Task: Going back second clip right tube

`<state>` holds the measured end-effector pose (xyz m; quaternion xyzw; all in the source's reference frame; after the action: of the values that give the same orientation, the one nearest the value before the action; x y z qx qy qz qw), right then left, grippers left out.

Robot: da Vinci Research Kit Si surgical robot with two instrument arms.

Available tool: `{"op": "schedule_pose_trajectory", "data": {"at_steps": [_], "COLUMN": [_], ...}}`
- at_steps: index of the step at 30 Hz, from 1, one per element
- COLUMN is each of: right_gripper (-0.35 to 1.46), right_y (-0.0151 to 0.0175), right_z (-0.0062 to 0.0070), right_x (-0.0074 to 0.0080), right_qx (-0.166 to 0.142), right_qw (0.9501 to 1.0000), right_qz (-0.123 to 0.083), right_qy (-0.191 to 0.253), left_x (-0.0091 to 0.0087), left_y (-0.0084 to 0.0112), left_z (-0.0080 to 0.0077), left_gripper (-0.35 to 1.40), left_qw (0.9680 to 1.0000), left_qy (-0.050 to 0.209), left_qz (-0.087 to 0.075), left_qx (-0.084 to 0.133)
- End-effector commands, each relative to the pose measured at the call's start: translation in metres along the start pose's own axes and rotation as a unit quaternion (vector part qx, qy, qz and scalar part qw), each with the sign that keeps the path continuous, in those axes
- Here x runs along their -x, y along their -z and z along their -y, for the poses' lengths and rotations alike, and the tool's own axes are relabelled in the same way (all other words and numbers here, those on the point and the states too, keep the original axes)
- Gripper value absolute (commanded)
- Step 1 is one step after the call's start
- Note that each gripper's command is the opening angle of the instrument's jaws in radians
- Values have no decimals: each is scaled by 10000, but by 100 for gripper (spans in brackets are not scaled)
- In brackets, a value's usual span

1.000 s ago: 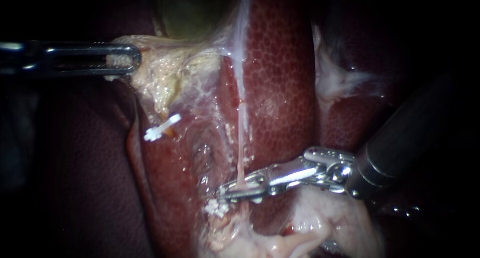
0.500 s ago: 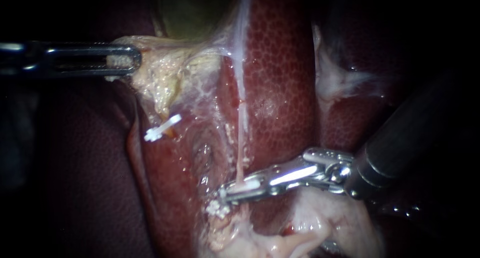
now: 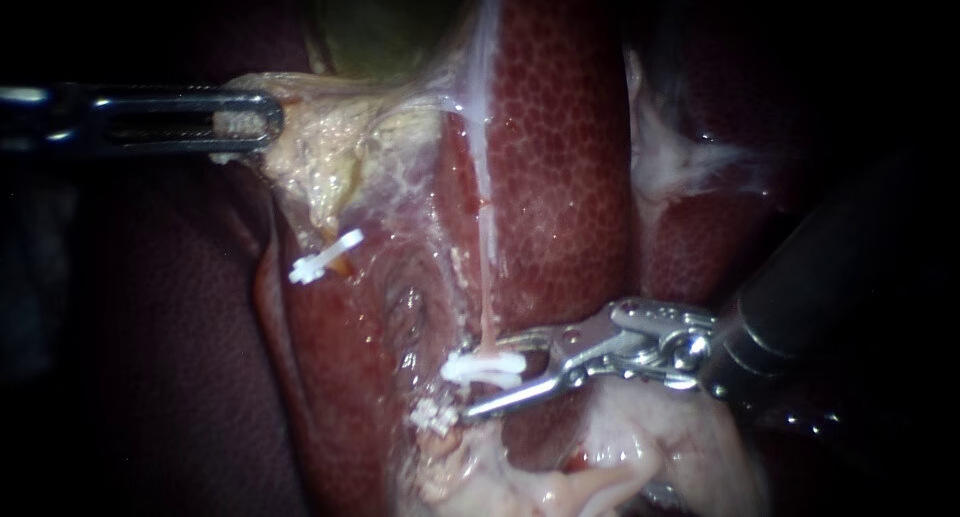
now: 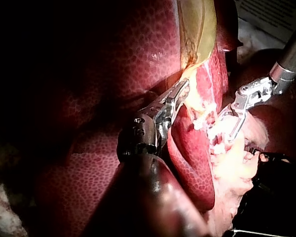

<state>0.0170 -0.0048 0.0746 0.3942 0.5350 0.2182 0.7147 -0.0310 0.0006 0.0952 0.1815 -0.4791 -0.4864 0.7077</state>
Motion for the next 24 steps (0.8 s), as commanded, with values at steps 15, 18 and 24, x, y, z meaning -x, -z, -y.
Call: {"op": "schedule_pose_trajectory", "data": {"at_steps": [15, 18, 24], "right_gripper": [60, 60, 60], "right_y": [69, 82, 102], "right_z": [9, 17, 44], "right_x": [-42, -52, -82], "right_qx": [357, 387, 483], "right_qw": [9968, 9955, 9919], "right_qz": [-91, -90, -93], "right_qy": [711, 860, 1171], "left_x": [-1, -1, -2], "left_y": [0, 0, 0], "left_z": [0, 0, 0], "left_gripper": [-35, -35, -35], "left_qw": [10000, 10000, 10000], "left_qy": [-4, -5, -6], "left_qz": [2, 3, 4], "left_qx": [4, 4, 6]}}
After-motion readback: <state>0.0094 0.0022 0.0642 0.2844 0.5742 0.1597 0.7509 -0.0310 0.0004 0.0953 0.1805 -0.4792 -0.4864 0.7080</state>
